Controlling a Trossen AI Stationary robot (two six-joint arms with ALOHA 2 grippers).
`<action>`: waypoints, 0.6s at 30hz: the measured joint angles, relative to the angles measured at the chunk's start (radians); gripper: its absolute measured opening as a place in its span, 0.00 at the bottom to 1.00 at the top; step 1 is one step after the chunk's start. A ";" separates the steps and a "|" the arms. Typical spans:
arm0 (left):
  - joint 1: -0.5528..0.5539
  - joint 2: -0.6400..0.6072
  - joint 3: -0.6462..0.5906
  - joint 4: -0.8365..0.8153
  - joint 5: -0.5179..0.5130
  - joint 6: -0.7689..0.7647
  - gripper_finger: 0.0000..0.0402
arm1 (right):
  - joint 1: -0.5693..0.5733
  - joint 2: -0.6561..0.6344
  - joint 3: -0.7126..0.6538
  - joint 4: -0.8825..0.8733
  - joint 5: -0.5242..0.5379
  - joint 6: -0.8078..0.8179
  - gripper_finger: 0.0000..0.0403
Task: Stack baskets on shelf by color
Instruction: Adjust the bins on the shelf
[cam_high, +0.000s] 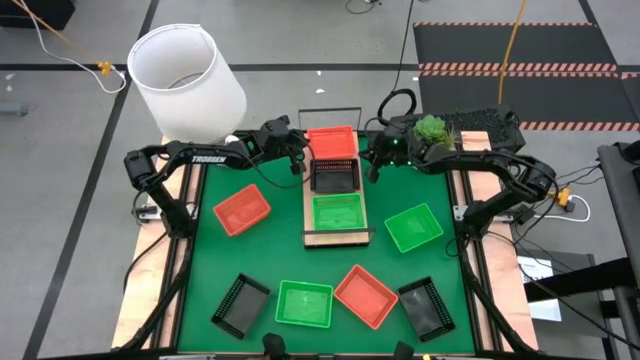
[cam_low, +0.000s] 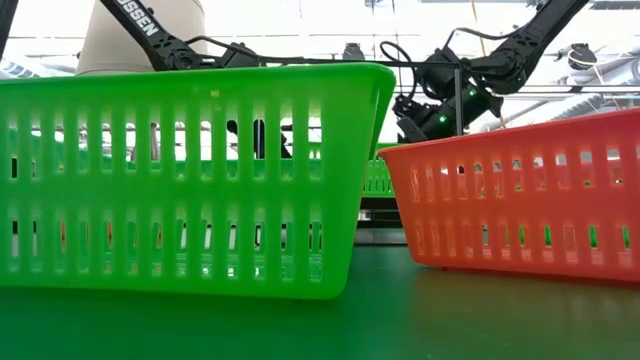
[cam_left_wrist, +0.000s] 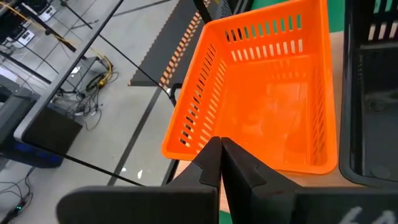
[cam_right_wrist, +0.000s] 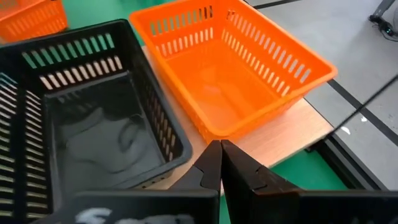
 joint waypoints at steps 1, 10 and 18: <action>0.000 0.000 0.000 0.000 0.000 0.000 0.02 | 0.001 0.000 0.000 0.001 0.000 0.000 0.00; -0.004 -0.065 0.000 -0.009 0.000 -0.046 0.04 | 0.007 0.000 0.000 0.011 0.003 -0.010 0.00; -0.005 -0.129 0.000 -0.097 0.000 -0.101 0.02 | 0.007 0.021 0.000 0.037 0.034 -0.013 0.00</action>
